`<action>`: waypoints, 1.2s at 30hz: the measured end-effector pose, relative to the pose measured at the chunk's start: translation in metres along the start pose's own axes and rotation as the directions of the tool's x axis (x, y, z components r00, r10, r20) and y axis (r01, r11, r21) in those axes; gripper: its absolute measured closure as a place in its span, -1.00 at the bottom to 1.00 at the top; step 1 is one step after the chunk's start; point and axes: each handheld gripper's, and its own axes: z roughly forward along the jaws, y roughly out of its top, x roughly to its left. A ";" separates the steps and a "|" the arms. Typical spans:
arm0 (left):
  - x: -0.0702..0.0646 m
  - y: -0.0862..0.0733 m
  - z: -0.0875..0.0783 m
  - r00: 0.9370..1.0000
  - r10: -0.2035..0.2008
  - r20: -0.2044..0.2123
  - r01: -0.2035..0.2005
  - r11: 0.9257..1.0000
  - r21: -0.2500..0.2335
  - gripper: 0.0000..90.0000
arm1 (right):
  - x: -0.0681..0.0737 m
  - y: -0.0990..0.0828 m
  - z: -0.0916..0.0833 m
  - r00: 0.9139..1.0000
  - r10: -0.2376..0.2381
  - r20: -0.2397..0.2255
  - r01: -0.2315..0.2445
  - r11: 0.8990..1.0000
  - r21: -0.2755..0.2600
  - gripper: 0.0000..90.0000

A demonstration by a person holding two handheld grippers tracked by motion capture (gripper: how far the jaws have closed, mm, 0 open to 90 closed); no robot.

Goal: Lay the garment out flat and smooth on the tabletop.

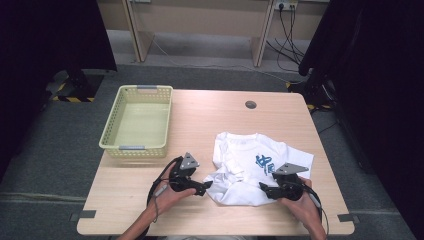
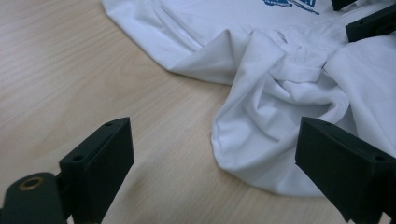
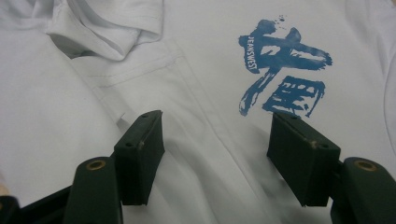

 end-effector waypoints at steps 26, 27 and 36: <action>0.003 -0.001 0.012 0.993 0.115 0.013 -0.115 0.992 0.046 0.88 | 0.000 -0.002 0.000 1.000 0.003 -0.015 -0.004 1.000 -0.015 -0.20; 0.005 -0.006 0.007 0.994 0.107 0.007 -0.107 0.993 0.043 0.88 | 0.000 -0.002 0.000 1.000 0.004 -0.015 -0.004 1.000 -0.014 -0.20; 0.004 -0.028 -0.021 0.999 0.050 -0.007 -0.049 0.998 0.025 0.51 | 0.002 -0.002 0.001 1.000 -0.001 -0.018 0.001 1.000 -0.011 -0.20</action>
